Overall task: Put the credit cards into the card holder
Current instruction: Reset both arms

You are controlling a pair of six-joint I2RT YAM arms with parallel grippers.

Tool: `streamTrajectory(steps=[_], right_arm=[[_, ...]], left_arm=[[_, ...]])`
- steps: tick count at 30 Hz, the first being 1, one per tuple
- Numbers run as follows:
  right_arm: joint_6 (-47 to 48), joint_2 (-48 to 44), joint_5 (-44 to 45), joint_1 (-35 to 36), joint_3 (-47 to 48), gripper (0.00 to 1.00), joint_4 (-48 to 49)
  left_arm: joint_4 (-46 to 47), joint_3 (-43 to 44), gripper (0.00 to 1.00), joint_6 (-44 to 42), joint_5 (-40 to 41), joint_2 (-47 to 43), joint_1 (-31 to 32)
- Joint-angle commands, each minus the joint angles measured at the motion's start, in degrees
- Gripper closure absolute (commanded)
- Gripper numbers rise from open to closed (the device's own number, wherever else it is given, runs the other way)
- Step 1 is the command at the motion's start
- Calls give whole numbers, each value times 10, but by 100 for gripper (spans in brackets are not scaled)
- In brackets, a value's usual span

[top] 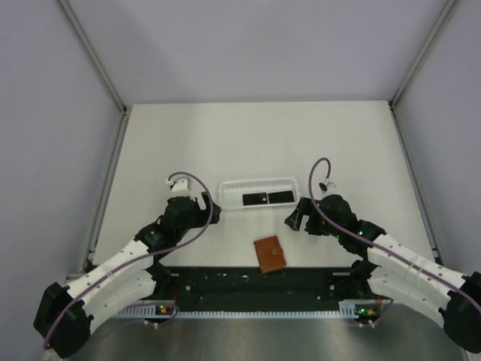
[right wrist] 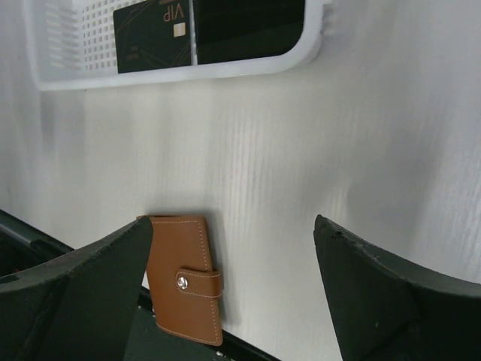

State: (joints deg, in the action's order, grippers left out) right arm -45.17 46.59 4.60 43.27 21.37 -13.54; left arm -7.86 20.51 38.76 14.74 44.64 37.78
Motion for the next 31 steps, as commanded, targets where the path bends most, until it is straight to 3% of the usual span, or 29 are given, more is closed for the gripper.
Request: streamTrajectory(steps=[1,6,10,17,31], right_arm=[[27,-15,-122,-96,-7,9,45],[33,-8,-184,-198,-6,7,40],[11,-12,-171,-245,-14,6,26],[-2,-37,-107,-248,-34,6,27],[-1,-33,-93,-247,-33,6,25]], left_arm=[[-39,16,1,-44,3,-17,-40],[-40,10,1,-65,-13,-49,-109],[-42,6,1,-55,-4,-70,-126],[-51,0,1,-47,3,-75,-126],[-46,-2,1,-45,9,-68,-126]])
